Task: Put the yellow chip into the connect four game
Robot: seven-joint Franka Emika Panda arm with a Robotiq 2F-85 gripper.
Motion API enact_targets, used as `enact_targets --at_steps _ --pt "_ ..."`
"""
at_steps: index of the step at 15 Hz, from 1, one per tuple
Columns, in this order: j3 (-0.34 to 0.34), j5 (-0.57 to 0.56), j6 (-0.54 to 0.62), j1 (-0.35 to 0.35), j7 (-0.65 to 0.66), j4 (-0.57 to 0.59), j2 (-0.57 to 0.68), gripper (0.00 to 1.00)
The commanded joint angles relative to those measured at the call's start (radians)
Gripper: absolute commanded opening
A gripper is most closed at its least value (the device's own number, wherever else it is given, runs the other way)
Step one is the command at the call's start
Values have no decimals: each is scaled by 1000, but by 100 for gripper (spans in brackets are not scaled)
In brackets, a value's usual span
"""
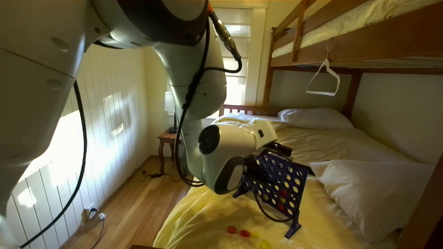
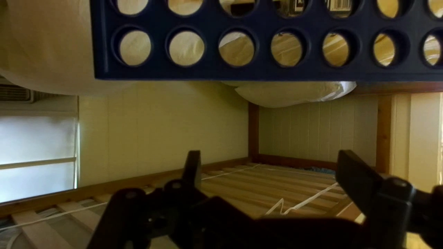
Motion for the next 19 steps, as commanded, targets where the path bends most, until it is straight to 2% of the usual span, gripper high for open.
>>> enact_targets --at_steps 1,5,8,12,15,16,19 --pt "3 16 -150 -9 -9 -104 -137 100" --pt "-15 92 -272 15 -49 -141 -205 100" --pt "-29 209 -323 47 -126 -154 -232 100" --pt "-29 297 -350 68 -185 -152 -239 100" --pt "-26 320 -393 77 -214 -154 -248 100" --pt "-19 277 -349 56 -172 -130 -205 100" --pt "-19 277 -352 56 -173 -130 -204 100"
